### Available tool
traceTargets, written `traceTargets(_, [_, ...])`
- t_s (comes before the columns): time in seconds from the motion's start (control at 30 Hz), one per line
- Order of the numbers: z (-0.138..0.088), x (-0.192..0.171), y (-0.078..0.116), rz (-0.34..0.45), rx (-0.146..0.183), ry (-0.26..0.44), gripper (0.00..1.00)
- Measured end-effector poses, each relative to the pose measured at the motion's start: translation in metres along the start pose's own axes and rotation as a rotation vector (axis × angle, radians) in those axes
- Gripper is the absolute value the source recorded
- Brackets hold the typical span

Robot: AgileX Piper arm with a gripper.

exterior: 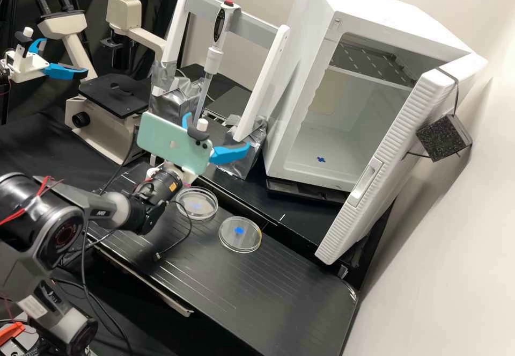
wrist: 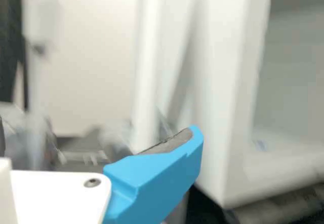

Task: Use the pipette

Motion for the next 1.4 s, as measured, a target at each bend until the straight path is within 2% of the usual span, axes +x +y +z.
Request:
traceTargets(0.1, [-0.029,0.008,0.009,0.017,-0.019,0.065,1.0])
traceTargets(0.2, [-0.054,0.02,0.017,0.03,-0.025,0.098,1.0])
traceTargets(0.27, [-0.068,0.028,0.02,0.03,-0.043,0.108,1.0])
traceTargets(0.33, [-0.082,0.036,0.021,0.033,-0.048,0.118,1.0])
traceTargets(0.5, [-0.106,0.063,0.021,0.033,-0.086,0.109,1.0])
traceTargets(0.67, [-0.116,0.092,0.011,-0.027,-0.126,0.061,1.0])
traceTargets(0.8, [-0.118,0.109,0.008,-0.049,-0.142,0.029,1.0])
traceTargets(1.0, [-0.12,0.128,0.005,-0.059,-0.138,0.008,1.0])
traceTargets(1.03, [-0.119,0.13,0.004,-0.063,-0.144,0.004,0.0])
traceTargets(1.1, [-0.117,0.134,0.003,-0.066,-0.156,0.0,0.0])
traceTargets(1.4, [-0.107,0.146,0.002,-0.066,-0.154,-0.039,0.0])
